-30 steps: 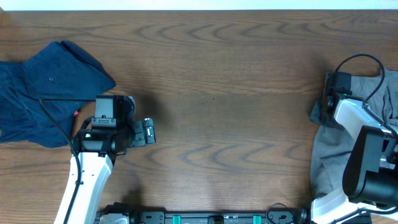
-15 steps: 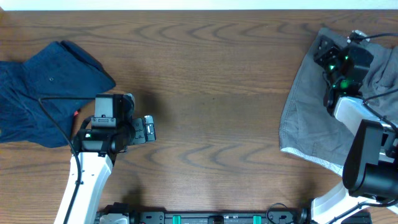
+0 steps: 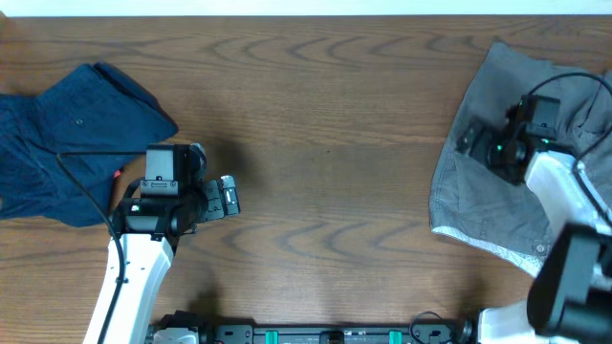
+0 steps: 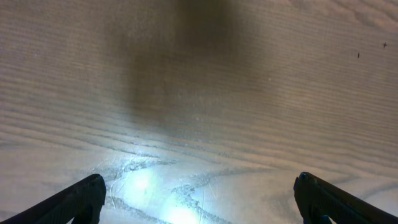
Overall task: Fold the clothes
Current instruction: 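Move the right gripper onto the grey shorts and grasp the waistband, then drag the grey shorts leftward to the table center with the right gripper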
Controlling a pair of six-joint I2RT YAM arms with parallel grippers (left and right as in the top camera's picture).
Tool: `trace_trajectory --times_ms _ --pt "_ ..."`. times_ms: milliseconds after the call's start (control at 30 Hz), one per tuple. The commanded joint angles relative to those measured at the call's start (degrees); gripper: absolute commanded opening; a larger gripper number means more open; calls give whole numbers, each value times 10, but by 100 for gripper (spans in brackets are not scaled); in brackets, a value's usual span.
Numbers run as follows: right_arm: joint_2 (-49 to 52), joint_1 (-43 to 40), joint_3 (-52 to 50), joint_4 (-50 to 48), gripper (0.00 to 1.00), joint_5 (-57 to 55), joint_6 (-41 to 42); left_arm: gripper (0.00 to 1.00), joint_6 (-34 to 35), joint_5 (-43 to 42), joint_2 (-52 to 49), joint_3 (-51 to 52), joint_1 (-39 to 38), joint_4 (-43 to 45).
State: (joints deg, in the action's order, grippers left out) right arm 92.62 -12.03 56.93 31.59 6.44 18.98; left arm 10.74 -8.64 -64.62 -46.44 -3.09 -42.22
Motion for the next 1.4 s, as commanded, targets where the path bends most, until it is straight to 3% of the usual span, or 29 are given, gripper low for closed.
trace_trajectory --times_ms 0,200,500,567,767,833,1000,1100,1167,1200,1267,1300,1333,1367 --pt "-44 16 2 59 99 -41 -49 98 8 0 -1 -9 3 -1" --pt "-48 49 -36 104 99 -41 -54 98 8 0 -1 -9 3 -1" --pt "-48 110 -152 -5 97 -103 -8 98 8 0 -1 -8 3 -1" --pt "-47 120 -167 -27 87 -102 -1 98 8 0 -1 -8 3 -1" --pt "-48 169 -174 -66 17 -21 9 98 8 0 -1 -8 3 -2" --pt "-48 198 -174 -98 1 17 12 98 8 0 -1 -8 3 -2" --pt "-48 279 -174 -242 1 31 83 98 8 0 -1 -8 3 4" --pt "-48 325 -174 -377 6 28 113 98 8 0 -1 -8 3 14" --pt "-48 349 -173 -466 21 26 126 98 8 0 -1 -8 3 22" --pt "-47 357 -172 -496 34 26 128 98 8 0 -1 -8 3 25" --pt "-48 372 -166 -538 52 31 127 98 8 0 -1 -8 3 33" --pt "-48 374 -164 -539 65 35 126 98 8 0 -1 -8 3 35" --pt "-48 375 -164 -539 90 44 118 98 8 -4 -1 -8 3 37" --pt "-48 374 -164 -532 99 56 104 98 8 -14 -1 -8 3 38"
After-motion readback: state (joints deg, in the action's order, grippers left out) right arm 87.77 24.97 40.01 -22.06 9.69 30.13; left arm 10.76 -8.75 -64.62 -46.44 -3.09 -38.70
